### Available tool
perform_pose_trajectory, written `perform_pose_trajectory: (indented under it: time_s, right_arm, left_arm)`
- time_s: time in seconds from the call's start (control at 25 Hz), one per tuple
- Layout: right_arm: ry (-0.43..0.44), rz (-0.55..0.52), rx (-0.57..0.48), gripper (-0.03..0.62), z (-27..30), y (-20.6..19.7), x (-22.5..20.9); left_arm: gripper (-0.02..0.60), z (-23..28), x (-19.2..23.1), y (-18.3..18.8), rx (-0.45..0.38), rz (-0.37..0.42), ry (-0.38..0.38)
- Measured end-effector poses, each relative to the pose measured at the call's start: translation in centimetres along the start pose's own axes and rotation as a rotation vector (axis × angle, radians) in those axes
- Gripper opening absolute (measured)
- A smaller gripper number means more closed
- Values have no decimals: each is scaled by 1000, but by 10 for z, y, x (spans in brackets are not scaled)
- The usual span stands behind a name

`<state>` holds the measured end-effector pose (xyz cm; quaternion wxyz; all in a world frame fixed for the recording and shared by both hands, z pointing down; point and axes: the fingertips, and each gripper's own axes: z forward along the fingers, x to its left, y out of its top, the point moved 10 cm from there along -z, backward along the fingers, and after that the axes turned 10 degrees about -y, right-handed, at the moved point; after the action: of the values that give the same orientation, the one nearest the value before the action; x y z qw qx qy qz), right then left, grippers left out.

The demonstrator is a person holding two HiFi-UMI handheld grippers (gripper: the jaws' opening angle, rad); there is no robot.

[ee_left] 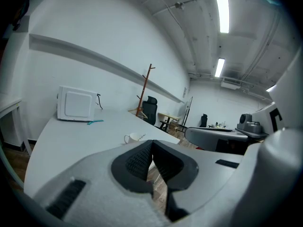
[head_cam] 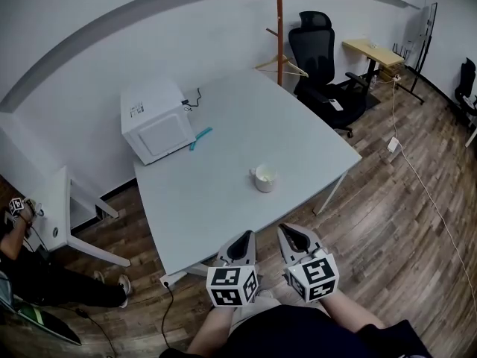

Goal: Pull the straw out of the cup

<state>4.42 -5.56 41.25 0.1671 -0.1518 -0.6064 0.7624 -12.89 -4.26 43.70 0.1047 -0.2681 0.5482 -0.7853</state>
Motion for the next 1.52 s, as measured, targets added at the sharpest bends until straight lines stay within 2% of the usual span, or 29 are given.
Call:
perform_pose_trajectory:
  time_s: [0.6,0.88,0.96,1.04,1.52]
  right_arm:
    - [-57,-5,35,31,51,-7,4]
    - [-45,-9,87,34,65,-18,-4]
    - [-54,-10,90,58,73,-23,-9]
    - [-67,-14,94,152,82,-26,-15]
    - [-54,-34,149,153,143,-31,-45]
  left_arm:
    - [18,20,51,7,19,-11,-19]
    - [18,28,59,3,31,-25,-18]
    - [18,34,64,2,32,-26,-15]
    - [18,40,70,1,34,-29,-8]
    - [18,90,100,13,44,-55,21]
